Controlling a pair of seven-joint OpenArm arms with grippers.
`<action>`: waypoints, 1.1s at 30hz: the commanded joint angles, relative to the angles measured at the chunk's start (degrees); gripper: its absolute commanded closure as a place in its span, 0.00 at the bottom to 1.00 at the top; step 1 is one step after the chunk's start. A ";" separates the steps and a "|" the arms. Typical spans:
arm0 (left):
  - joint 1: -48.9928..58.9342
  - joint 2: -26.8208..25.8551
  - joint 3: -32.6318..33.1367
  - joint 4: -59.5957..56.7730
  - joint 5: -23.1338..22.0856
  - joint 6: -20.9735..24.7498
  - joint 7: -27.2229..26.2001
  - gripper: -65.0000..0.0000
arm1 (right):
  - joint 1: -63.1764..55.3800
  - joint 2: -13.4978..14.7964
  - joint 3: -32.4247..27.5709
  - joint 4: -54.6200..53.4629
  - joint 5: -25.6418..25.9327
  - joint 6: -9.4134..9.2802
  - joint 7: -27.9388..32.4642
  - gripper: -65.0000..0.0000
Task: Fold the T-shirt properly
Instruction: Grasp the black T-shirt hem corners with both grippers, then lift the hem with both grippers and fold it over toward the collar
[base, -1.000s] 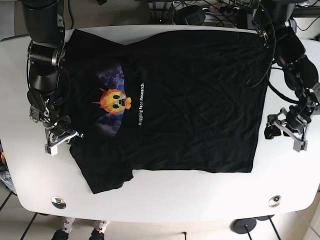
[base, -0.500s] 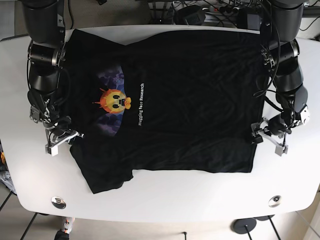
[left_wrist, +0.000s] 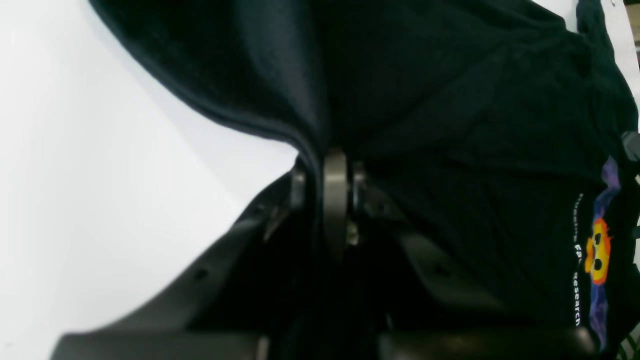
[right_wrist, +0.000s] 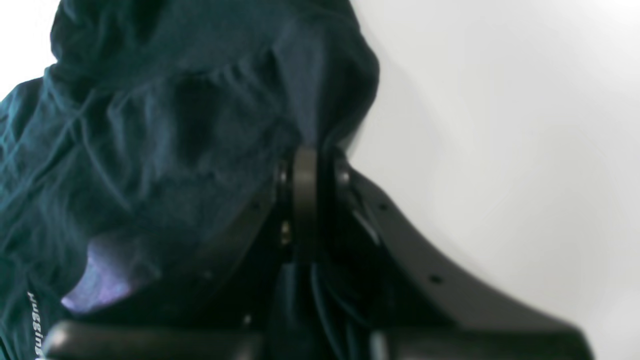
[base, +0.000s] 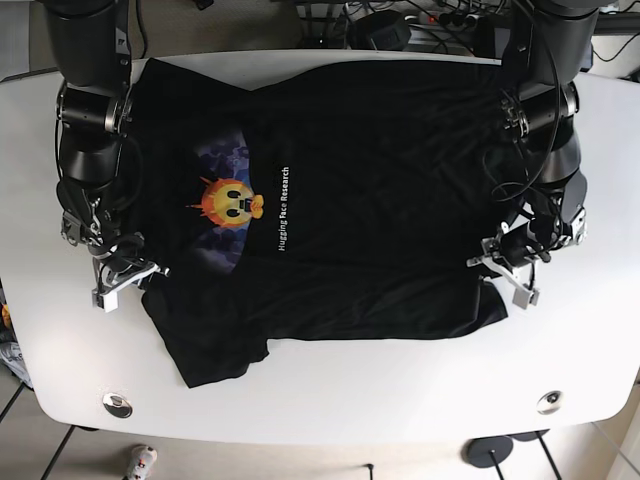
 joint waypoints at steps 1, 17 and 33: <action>-1.15 -2.26 0.01 0.91 0.95 0.17 0.75 1.00 | 1.51 0.98 0.18 1.92 0.46 0.63 1.08 0.97; -7.04 -3.23 0.10 33.79 1.13 0.43 12.53 1.00 | 8.19 -0.08 0.00 30.41 -0.06 0.45 -17.74 0.97; -38.34 -7.10 6.43 29.22 0.78 0.34 13.06 1.00 | 42.33 2.74 -6.59 30.94 0.55 0.89 -32.24 0.97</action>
